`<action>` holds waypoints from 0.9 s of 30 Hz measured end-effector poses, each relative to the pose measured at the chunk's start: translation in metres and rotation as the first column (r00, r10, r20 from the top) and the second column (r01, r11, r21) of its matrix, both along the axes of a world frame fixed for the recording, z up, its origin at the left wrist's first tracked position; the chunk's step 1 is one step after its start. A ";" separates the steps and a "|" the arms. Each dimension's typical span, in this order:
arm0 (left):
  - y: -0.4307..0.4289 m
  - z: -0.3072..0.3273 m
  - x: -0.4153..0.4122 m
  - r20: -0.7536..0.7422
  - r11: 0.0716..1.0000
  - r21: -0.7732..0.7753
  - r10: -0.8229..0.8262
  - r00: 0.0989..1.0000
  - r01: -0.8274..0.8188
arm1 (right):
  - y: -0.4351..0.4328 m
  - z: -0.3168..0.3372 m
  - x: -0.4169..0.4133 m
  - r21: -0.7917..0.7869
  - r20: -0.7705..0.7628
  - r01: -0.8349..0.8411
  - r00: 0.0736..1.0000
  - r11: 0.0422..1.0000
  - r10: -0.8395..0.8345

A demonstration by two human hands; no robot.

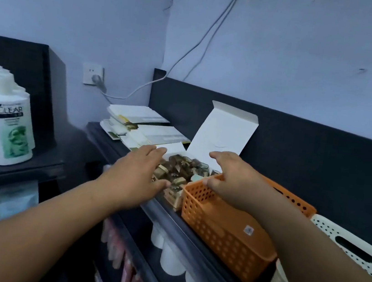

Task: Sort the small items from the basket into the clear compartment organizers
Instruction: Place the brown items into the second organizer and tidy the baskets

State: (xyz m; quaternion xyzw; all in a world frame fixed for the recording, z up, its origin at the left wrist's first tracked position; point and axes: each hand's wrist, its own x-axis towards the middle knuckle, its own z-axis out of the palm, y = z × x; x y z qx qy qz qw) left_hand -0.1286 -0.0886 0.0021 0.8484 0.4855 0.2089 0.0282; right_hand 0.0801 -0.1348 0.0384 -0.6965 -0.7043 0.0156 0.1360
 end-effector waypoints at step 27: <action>0.248 -0.052 0.059 -0.188 0.753 -0.318 -0.646 0.740 0.577 | 0.196 -0.066 -0.041 -0.264 0.189 0.385 0.920 0.885 -0.344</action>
